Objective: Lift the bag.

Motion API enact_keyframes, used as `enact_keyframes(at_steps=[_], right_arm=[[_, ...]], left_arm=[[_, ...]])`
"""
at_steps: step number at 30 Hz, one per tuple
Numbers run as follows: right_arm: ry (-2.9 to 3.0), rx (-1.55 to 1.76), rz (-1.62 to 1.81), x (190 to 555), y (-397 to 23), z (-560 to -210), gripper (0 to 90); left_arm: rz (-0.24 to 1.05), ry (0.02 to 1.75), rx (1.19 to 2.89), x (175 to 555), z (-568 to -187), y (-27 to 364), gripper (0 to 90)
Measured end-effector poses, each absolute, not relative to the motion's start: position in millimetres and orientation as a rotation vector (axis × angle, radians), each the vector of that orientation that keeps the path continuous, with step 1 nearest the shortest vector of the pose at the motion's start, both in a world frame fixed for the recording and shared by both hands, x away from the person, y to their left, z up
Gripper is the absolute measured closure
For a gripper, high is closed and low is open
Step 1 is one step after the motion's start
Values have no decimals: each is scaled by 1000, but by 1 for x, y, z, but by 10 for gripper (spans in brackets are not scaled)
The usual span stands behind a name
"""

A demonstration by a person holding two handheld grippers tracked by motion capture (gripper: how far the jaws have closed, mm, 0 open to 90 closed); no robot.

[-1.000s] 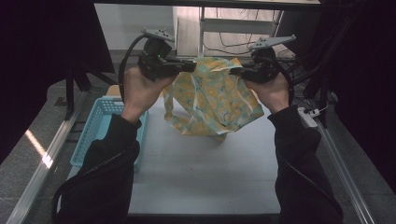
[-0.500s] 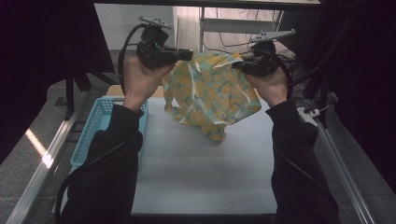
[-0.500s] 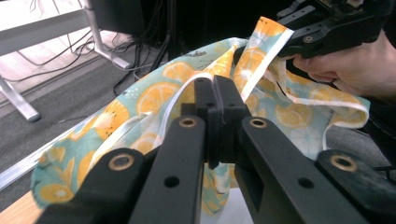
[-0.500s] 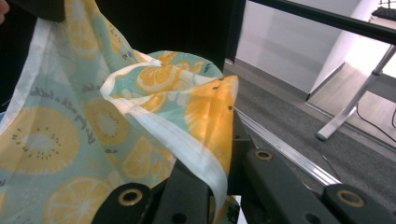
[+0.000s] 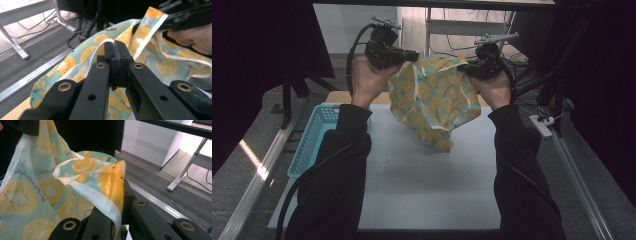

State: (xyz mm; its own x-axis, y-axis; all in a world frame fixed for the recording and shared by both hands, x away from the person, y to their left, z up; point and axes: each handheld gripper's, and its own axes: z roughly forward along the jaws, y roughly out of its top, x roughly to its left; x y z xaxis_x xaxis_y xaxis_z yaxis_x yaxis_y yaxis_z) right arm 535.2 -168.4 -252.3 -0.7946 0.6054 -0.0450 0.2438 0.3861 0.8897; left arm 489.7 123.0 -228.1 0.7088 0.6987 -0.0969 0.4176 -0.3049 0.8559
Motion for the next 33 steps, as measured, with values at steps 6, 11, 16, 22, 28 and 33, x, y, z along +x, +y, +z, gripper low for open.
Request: enact_keyframes(at_steps=[6, 11, 16, 22, 28, 33], right_arm=[[2293, 780, 1354, 544, -164, -261, 896], [2304, 789, 1348, 546, -161, -266, 895], [2345, 801, 1384, 545, -163, -267, 862], [2394, 822, 1395, 542, -170, -269, 730], [2437, 805, 1383, 538, -175, -273, 625], [2471, 799, 1377, 535, -181, -276, 540]], left_arm=[[341, 896, 1978, 502, -239, 114, 900], [337, 889, 2000, 505, -245, 107, 899], [310, 877, 1981, 503, -246, 109, 870], [293, 878, 1983, 500, -250, 113, 726], [288, 846, 1963, 497, -252, 120, 566], [300, 820, 1961, 494, -257, 126, 450]])
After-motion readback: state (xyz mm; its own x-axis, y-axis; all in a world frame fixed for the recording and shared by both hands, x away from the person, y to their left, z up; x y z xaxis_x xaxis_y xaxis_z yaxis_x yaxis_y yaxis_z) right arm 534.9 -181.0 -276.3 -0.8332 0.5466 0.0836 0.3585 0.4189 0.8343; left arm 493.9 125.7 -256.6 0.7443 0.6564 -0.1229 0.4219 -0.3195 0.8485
